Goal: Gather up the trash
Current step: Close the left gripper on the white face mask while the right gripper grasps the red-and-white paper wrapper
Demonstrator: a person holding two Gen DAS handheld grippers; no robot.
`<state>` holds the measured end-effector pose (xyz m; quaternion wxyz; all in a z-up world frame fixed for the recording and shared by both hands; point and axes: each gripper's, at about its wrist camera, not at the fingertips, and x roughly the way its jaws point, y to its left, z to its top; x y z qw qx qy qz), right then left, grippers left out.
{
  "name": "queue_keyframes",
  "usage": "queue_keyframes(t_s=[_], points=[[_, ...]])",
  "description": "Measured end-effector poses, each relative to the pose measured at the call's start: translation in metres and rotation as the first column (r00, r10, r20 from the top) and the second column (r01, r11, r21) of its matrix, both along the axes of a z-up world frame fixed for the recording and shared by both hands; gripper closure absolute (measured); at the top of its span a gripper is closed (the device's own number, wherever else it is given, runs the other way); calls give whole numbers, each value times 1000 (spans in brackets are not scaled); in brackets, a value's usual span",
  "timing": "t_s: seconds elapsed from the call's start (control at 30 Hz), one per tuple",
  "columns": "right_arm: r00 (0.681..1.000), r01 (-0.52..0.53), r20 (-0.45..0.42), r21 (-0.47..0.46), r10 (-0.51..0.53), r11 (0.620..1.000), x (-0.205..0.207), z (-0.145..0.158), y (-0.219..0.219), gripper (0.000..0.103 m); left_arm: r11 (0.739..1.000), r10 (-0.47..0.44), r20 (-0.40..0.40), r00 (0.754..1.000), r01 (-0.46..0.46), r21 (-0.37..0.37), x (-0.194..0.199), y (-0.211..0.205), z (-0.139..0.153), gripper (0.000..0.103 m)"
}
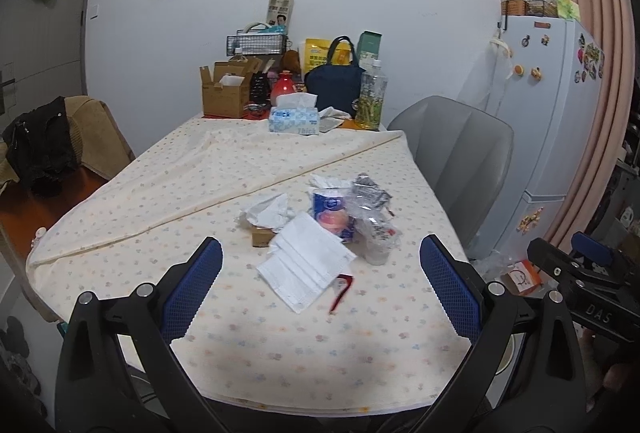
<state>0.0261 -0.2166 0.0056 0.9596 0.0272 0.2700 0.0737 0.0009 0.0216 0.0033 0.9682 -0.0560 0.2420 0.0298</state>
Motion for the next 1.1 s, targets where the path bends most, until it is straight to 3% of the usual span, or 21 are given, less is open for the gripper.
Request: queue_keyframes(t_s=[0.33, 0.63, 0.87, 1.1], points=[[994, -106, -22, -22, 105, 994, 24, -10, 36, 11, 993, 116, -44, 992, -118, -26, 9, 57, -12, 5], [971, -213, -114, -14, 210, 977, 49, -35, 63, 21, 992, 119, -130, 984, -125, -35, 34, 74, -42, 6], [932, -287, -211, 64, 294, 956, 68, -63, 82, 42, 996, 50, -226, 973, -66, -64, 70, 65, -75, 22], [912, -300, -260, 101, 316, 949, 82, -80, 90, 44, 992, -19, -290, 957, -17, -122, 103, 56, -101, 42]])
